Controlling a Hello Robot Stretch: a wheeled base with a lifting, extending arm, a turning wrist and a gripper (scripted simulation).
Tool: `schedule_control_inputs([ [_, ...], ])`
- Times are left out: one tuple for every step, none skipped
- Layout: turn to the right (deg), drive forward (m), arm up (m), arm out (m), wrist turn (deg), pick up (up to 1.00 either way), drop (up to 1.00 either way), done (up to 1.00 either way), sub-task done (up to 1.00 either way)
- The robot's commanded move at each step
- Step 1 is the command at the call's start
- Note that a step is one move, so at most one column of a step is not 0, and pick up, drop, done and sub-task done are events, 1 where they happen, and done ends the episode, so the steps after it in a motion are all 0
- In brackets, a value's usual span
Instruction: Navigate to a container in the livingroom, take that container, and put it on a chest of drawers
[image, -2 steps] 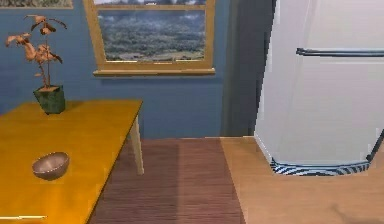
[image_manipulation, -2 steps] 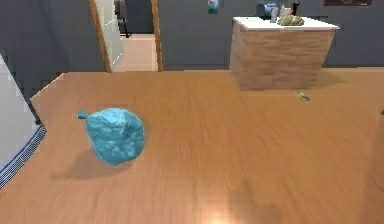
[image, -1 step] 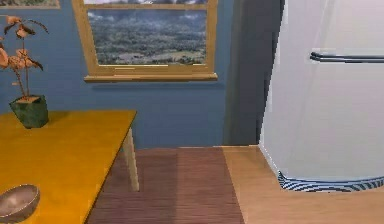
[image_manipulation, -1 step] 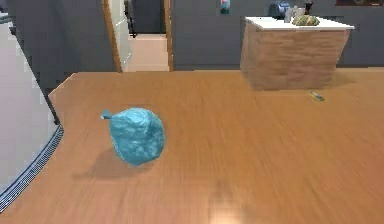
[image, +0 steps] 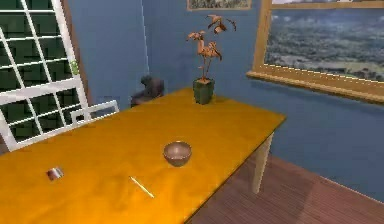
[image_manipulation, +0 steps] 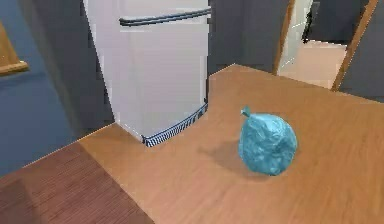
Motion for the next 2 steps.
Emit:
schedule_control_inputs([
  [-45.0,0.0,0.0,0.0,0.0,0.0,0.0,0.0,0.0],
  [-45.0,0.0,0.0,0.0,0.0,0.0,0.0,0.0,0.0],
])
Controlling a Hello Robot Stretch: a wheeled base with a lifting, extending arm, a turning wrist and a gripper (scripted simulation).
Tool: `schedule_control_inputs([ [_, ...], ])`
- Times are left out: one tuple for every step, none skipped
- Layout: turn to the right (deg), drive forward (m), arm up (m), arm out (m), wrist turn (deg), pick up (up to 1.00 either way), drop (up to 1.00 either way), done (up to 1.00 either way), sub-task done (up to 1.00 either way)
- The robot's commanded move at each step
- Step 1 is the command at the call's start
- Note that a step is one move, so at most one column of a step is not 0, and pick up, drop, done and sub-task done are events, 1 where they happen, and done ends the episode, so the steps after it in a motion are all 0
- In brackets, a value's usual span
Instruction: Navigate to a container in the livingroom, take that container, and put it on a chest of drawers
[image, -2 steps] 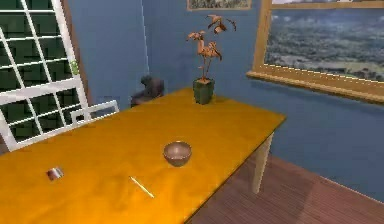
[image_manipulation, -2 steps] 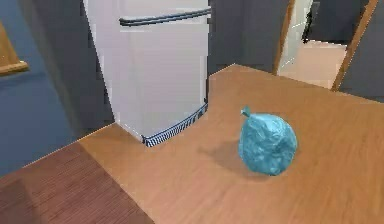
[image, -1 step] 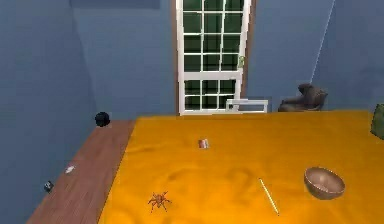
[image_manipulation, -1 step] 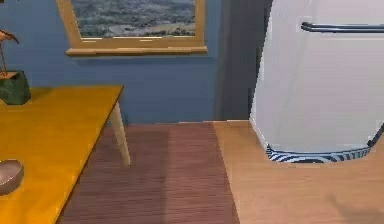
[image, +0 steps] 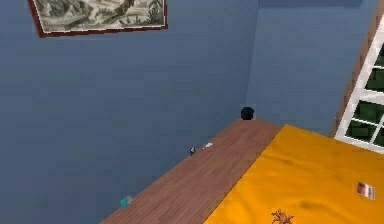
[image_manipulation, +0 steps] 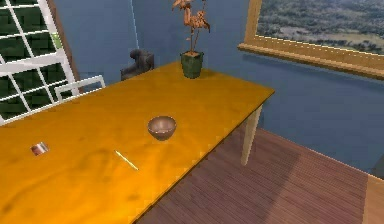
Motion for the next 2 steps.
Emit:
schedule_control_inputs([
  [0.0,0.0,0.5,0.0,0.0,0.0,0.0,0.0,0.0],
  [0.0,0.0,0.38,0.0,0.0,0.0,0.0,0.0,0.0],
])
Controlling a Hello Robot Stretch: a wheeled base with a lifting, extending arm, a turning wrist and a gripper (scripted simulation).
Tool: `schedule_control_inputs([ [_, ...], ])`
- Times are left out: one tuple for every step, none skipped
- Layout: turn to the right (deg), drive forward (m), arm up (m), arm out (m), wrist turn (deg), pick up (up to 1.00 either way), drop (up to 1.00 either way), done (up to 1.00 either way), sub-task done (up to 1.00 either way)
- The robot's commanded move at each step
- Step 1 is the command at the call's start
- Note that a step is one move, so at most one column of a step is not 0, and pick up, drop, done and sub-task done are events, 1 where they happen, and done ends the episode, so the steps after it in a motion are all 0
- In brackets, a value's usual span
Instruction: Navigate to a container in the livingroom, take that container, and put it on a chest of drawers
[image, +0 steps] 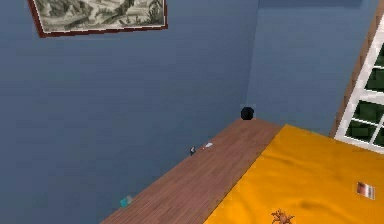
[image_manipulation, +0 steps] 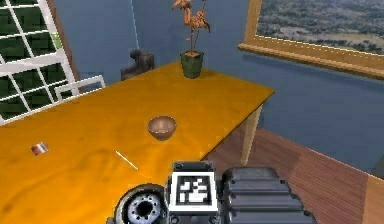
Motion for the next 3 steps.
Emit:
schedule_control_inputs([
  [0.0,0.0,0.0,0.44,0.0,0.0,0.0,0.0,0.0],
  [0.0,0.0,0.0,0.0,45.0,0.0,0.0,0.0,0.0],
  [0.0,0.0,0.0,0.0,45.0,0.0,0.0,0.0,0.0],
])
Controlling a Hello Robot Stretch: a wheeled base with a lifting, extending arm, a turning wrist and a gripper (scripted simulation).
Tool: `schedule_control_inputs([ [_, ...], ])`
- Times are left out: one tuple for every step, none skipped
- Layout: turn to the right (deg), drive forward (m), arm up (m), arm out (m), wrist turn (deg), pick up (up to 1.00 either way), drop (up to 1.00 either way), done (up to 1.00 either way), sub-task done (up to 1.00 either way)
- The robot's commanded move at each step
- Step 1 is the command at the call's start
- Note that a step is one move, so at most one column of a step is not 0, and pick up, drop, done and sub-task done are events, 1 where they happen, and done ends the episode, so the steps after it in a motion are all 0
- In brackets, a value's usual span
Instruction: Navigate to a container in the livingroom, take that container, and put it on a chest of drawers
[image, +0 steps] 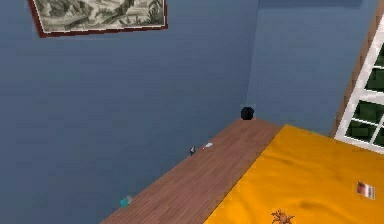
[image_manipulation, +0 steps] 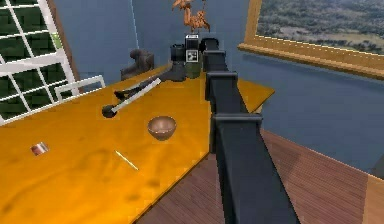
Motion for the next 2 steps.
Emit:
schedule_control_inputs([
  [0.0,0.0,0.0,0.0,45.0,0.0,0.0,0.0,0.0],
  [0.0,0.0,0.0,0.0,18.0,0.0,0.0,0.0,0.0],
])
